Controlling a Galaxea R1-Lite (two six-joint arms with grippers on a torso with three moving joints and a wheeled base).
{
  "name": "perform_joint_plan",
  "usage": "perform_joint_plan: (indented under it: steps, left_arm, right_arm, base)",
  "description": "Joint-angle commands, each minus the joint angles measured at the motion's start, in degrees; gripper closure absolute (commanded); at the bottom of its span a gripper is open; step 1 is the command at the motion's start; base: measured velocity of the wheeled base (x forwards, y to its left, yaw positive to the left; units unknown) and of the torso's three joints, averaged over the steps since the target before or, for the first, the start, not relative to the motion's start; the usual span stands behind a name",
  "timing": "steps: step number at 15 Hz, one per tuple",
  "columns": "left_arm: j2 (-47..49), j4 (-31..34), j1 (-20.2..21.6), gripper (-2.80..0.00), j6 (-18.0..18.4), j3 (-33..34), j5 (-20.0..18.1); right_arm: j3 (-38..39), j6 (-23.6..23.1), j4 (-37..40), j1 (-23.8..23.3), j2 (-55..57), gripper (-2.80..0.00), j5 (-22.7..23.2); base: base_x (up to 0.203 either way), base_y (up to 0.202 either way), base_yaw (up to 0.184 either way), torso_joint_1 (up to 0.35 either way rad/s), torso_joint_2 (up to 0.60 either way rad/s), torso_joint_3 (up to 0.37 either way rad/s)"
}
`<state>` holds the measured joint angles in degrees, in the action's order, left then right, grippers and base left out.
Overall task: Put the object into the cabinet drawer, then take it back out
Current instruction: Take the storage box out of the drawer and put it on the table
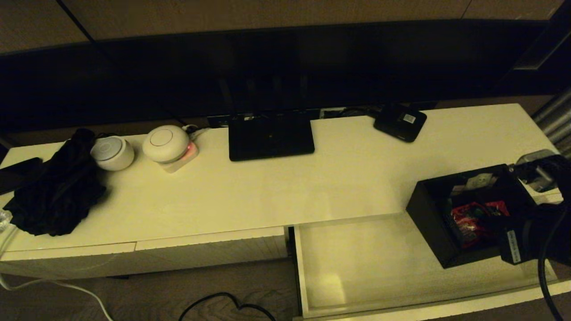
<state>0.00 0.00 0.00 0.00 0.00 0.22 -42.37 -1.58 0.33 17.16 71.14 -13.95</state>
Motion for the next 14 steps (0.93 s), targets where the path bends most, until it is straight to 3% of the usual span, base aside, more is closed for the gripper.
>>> perform_joint_plan:
  steps: [1, 8, 14]
  left_arm:
    - [0.00, 0.00, 0.00, 0.00, 0.00, 0.18, 0.04]
    - [0.00, 0.00, 0.00, 0.00, 0.00, 0.18, 0.04]
    - [0.00, 0.00, 0.00, 0.00, 0.00, 0.18, 0.04]
  right_arm:
    - [-4.36, 0.13, -0.14, -0.58, 3.94, 0.00, 0.00]
    - [-21.04, 0.34, -6.12, -3.37, 21.74, 0.00, -0.08]
    - [-23.13, 1.93, -11.89, -2.59, 27.56, 0.00, -0.11]
  base:
    - [0.000, 0.000, 0.000, 0.000, 0.00, 0.000]
    - [0.000, 0.000, 0.000, 0.000, 0.00, 0.000]
    - [0.000, 0.000, 0.000, 0.000, 0.00, 0.000]
